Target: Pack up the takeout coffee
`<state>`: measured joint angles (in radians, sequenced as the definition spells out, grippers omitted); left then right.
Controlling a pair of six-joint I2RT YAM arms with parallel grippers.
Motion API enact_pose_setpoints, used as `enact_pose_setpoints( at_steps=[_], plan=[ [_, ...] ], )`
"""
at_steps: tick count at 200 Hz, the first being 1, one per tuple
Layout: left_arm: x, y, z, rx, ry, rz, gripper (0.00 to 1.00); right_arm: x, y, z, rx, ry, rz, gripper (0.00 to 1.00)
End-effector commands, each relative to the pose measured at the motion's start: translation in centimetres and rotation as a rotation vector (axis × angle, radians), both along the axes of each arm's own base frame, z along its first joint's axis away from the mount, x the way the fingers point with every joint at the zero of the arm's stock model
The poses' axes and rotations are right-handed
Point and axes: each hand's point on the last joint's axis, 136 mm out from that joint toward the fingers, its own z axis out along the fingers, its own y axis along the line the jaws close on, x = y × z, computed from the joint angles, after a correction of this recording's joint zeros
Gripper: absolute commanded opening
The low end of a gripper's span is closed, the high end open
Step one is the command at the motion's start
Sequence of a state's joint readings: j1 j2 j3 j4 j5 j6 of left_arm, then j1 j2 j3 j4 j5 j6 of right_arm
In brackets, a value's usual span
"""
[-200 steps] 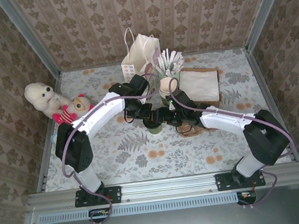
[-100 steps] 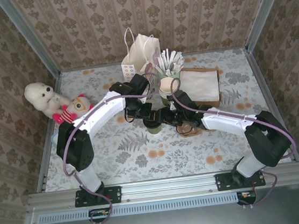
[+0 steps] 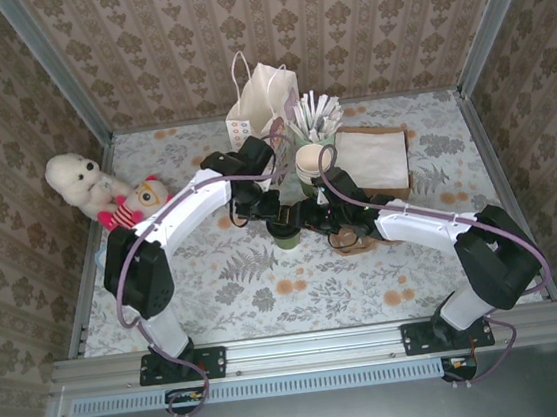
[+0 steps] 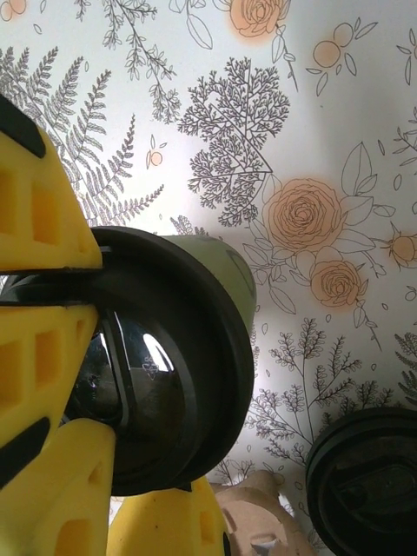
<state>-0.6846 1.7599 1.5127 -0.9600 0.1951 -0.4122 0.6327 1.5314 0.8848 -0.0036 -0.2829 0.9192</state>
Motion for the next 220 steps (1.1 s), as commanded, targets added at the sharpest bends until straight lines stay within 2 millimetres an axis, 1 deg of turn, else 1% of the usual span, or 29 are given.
enact_pose_setpoints(
  at_steps=[1,28,45,54,73,86,100,113,123,130,131,146,162,182,187,198,204,220],
  plan=[
    [-0.3,-1.6,3.8,-0.147,-0.032,-0.021,0.17,-1.4,-1.8,-3.6,-0.124,0.108,-0.017,0.48],
    [-0.4,-1.9,4.4,-0.191,-0.034,-0.022,0.18,-1.3,-1.7,-3.3,-0.131,0.105,-0.007,0.48],
    [-0.3,-1.8,4.9,-0.214,-0.046,-0.016,0.20,-1.2,-1.6,-3.0,-0.131,0.100,-0.002,0.49],
    [-0.1,-1.5,5.4,-0.229,-0.063,-0.005,0.22,-1.2,-1.6,-2.9,-0.133,0.098,0.001,0.49],
    [0.6,-0.4,6.0,-0.241,-0.120,0.048,0.26,-1.1,-1.5,-2.7,-0.134,0.096,0.007,0.50],
    [1.4,1.3,6.0,-0.219,-0.169,0.119,0.33,-1.1,-1.4,-2.5,-0.132,0.095,0.010,0.52],
    [2.0,3.3,5.3,-0.190,-0.197,0.203,0.39,-1.0,-1.2,-2.2,-0.127,0.088,0.017,0.54],
    [2.3,5.1,4.4,-0.176,-0.199,0.284,0.47,-1.0,-1.2,-1.9,-0.129,0.084,0.019,0.58],
    [2.3,6.4,3.6,-0.170,-0.187,0.339,0.51,-0.9,-1.2,-1.5,-0.134,0.077,0.026,0.63],
    [2.3,7.1,3.0,-0.168,-0.180,0.372,0.56,-1.0,-1.3,-1.2,-0.143,0.073,0.031,0.67],
    [2.3,7.2,3.0,-0.168,-0.179,0.376,0.58,-1.0,-1.3,-1.2,-0.144,0.073,0.031,0.68],
    [2.1,8.3,2.0,-0.165,-0.173,0.419,0.75,-1.0,-1.5,-0.5,-0.161,0.056,0.048,0.76],
    [1.7,9.4,0.9,-0.138,-0.166,0.462,0.86,-1.1,-1.4,0.2,-0.167,0.041,0.074,0.82],
    [1.4,10.4,-0.6,-0.105,-0.145,0.502,0.95,-1.0,-1.1,0.9,-0.172,0.027,0.099,0.87],
    [1.4,10.6,-0.9,-0.101,-0.137,0.508,0.99,-0.9,-1.1,1.1,-0.173,0.024,0.102,0.89],
    [1.3,10.7,-1.6,-0.092,-0.119,0.520,1.00,-0.8,-1.1,1.4,-0.177,0.017,0.099,0.94],
    [1.3,10.6,-1.9,-0.087,-0.108,0.523,1.00,-0.6,-1.1,1.6,-0.178,0.014,0.093,0.99],
    [1.2,10.3,-2.6,-0.089,-0.081,0.524,1.00,-0.4,-1.2,1.8,-0.198,0.007,0.077,1.00]
  ],
)
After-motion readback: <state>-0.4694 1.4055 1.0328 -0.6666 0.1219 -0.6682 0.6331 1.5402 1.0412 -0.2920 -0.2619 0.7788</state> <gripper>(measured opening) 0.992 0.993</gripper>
